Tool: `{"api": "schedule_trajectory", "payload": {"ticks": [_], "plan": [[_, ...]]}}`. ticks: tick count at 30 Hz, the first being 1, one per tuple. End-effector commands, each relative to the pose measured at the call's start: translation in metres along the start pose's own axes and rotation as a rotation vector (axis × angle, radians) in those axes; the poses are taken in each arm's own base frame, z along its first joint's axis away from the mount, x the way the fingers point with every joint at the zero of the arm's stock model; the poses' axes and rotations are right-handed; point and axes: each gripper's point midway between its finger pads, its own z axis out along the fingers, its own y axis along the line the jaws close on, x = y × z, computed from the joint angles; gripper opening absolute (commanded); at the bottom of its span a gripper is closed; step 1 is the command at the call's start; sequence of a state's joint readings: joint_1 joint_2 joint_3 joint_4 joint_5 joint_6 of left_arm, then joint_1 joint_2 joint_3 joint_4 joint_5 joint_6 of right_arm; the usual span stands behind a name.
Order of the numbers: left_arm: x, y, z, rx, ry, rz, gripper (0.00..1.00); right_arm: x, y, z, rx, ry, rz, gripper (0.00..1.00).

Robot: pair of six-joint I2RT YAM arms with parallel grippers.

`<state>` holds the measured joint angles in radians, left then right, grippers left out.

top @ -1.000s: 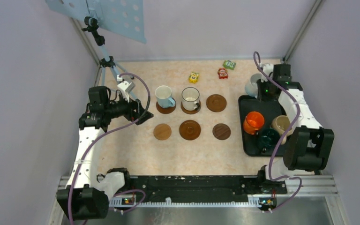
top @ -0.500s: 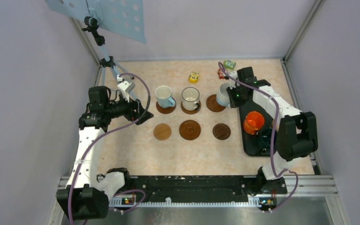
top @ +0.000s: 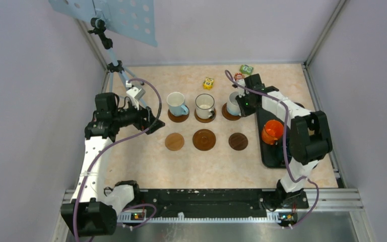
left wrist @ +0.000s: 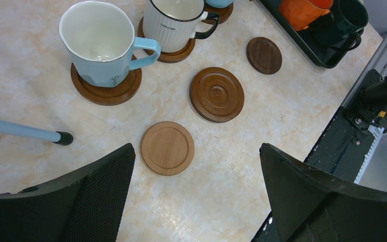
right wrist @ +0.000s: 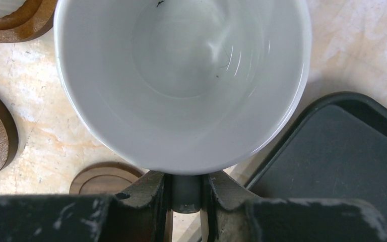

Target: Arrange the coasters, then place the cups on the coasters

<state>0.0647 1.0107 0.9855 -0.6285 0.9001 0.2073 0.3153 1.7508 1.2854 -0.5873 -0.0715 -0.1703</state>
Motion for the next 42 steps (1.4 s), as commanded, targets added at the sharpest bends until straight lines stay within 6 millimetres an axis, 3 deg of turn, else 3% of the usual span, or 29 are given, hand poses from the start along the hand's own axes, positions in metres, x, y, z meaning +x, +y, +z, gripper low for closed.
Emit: {"api": "schedule_trajectory", "payload": {"ticks": [1, 13, 19, 30, 35, 39, 42], "plan": [[-0.008, -0.001, 0.001, 0.013, -0.022, 0.034, 0.99, -0.052, -0.002, -0.010, 0.026, -0.160, -0.006, 0.00], [-0.006, 0.000, 0.001, 0.009, -0.017, 0.034, 0.99, -0.045, 0.005, -0.002, -0.007, -0.134, -0.008, 0.01], [-0.007, 0.000, 0.001, 0.007, -0.019, 0.031, 0.99, -0.043, 0.009, 0.000, -0.012, -0.122, -0.024, 0.09], [-0.007, 0.001, 0.000, -0.003, -0.016, 0.037, 0.99, -0.038, 0.014, -0.001, -0.017, -0.088, -0.030, 0.39], [-0.005, 0.000, 0.000, 0.000, -0.014, 0.032, 0.99, -0.041, 0.017, -0.025, -0.025, -0.114, -0.028, 0.59], [-0.006, -0.001, -0.001, 0.006, -0.013, 0.035, 0.99, -0.036, 0.017, -0.059, -0.029, -0.134, -0.021, 0.64], [-0.007, -0.002, -0.001, 0.007, -0.016, 0.037, 0.99, -0.021, 0.014, -0.086, -0.037, -0.131, -0.001, 0.65]]}}
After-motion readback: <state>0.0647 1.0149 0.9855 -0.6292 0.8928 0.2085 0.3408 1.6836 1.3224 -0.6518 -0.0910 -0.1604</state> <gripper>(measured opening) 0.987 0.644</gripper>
